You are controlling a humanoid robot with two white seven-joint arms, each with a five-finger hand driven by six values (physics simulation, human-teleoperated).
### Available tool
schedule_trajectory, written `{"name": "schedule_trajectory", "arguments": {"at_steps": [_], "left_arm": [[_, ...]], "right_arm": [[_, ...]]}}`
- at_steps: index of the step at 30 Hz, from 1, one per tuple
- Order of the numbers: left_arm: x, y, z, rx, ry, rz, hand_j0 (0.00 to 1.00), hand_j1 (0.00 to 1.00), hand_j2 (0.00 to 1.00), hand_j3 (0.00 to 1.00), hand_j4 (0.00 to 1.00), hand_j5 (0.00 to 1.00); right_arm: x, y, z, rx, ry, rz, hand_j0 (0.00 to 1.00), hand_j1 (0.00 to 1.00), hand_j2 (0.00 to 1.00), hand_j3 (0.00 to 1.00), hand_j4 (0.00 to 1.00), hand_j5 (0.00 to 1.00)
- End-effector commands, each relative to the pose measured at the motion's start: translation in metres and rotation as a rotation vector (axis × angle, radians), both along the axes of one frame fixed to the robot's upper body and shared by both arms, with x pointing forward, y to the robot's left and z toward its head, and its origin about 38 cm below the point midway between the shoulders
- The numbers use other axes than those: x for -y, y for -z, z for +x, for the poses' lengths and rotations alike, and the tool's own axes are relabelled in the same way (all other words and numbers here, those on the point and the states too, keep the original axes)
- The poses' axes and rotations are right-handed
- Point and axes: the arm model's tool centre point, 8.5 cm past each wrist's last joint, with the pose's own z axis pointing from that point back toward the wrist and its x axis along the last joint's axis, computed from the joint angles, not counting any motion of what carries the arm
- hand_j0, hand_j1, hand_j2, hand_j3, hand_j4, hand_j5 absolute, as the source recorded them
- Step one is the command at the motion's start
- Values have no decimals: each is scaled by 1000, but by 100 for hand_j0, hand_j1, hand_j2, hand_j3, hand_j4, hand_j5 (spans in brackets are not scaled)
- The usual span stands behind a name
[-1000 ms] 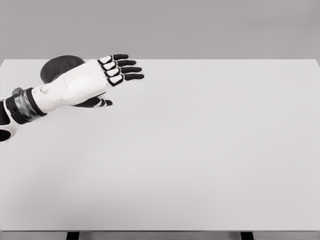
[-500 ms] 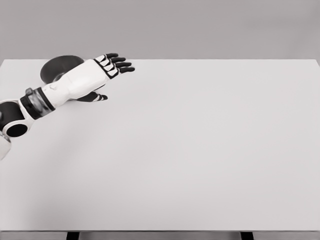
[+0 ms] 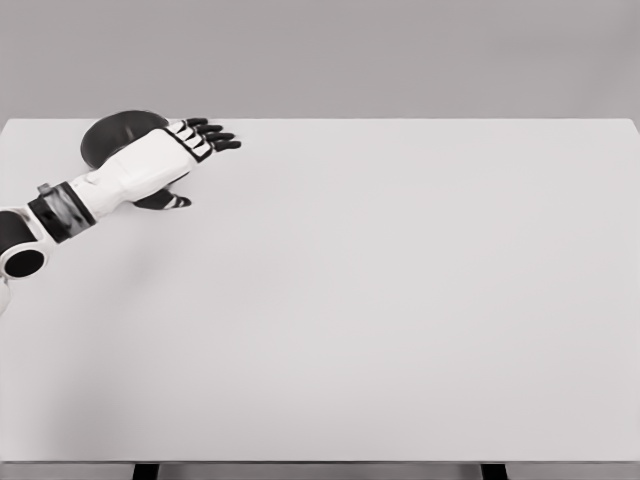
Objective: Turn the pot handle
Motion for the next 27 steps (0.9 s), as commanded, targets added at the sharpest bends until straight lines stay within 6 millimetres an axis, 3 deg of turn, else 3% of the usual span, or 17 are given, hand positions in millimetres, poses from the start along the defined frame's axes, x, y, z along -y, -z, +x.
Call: {"name": "schedule_trajectory", "arguments": {"at_steps": [1, 11, 18, 27], "left_arm": [[-6, 3, 1, -11, -17, -3, 100, 100, 100, 100, 100, 100], [-26, 3, 6, -16, -74, -4, 100, 100, 100, 100, 100, 100], [-28, 4, 6, -19, -80, -3, 100, 100, 100, 100, 100, 100], [-56, 12, 10, -47, -156, 8, 100, 100, 100, 100, 100, 100]], "right_arm": [[0, 0, 0, 0, 1, 0, 100, 100, 100, 100, 100, 100], [0, 0, 0, 0, 1, 0, 100, 100, 100, 100, 100, 100], [0, 0, 0, 0, 1, -2, 100, 100, 100, 100, 100, 100], [0, 0, 0, 0, 1, 0, 100, 100, 100, 100, 100, 100]]}}
